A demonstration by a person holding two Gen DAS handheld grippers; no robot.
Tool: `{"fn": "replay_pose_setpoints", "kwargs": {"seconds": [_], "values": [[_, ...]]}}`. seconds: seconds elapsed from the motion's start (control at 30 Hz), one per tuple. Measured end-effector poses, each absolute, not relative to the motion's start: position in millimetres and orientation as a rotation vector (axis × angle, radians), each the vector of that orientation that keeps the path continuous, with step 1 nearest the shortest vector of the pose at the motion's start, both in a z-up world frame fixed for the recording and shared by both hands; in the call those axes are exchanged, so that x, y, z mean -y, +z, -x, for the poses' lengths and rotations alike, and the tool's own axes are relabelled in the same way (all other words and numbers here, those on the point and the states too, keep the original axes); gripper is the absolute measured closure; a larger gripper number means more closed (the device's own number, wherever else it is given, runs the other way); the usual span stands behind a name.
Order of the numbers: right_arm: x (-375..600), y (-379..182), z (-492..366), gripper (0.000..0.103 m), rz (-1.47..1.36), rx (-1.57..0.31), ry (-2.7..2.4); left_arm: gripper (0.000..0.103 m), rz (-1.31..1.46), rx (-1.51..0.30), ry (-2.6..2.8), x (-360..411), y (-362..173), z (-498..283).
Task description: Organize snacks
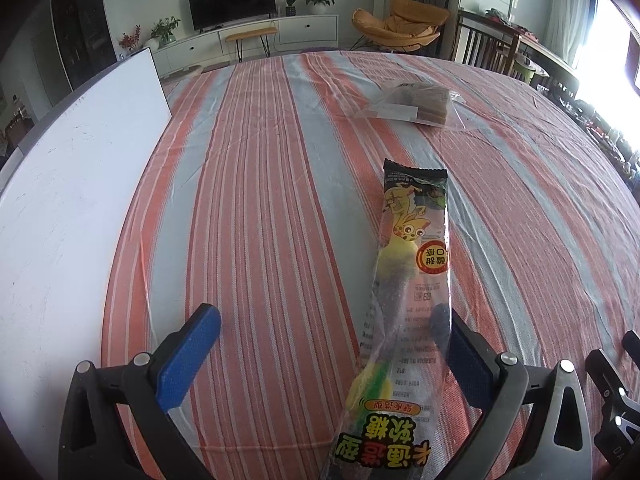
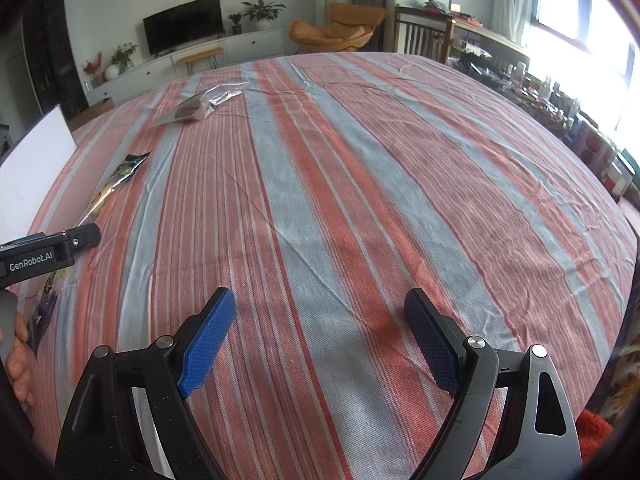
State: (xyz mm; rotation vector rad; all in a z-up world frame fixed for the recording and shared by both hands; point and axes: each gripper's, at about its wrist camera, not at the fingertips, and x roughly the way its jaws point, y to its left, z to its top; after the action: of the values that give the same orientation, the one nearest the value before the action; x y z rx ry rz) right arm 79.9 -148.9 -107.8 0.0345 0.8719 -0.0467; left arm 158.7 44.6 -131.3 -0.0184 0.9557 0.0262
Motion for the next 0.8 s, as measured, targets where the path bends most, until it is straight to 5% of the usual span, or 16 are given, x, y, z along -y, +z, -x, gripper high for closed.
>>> {"fn": "replay_pose_setpoints", "kwargs": {"seconds": [0.8], "values": [[149.0, -107.8, -80.2, 0.014, -0.035, -0.872, -0.047, 0.000, 0.021, -0.946, 0.034, -44.0, -131.3, -158.0]]}}
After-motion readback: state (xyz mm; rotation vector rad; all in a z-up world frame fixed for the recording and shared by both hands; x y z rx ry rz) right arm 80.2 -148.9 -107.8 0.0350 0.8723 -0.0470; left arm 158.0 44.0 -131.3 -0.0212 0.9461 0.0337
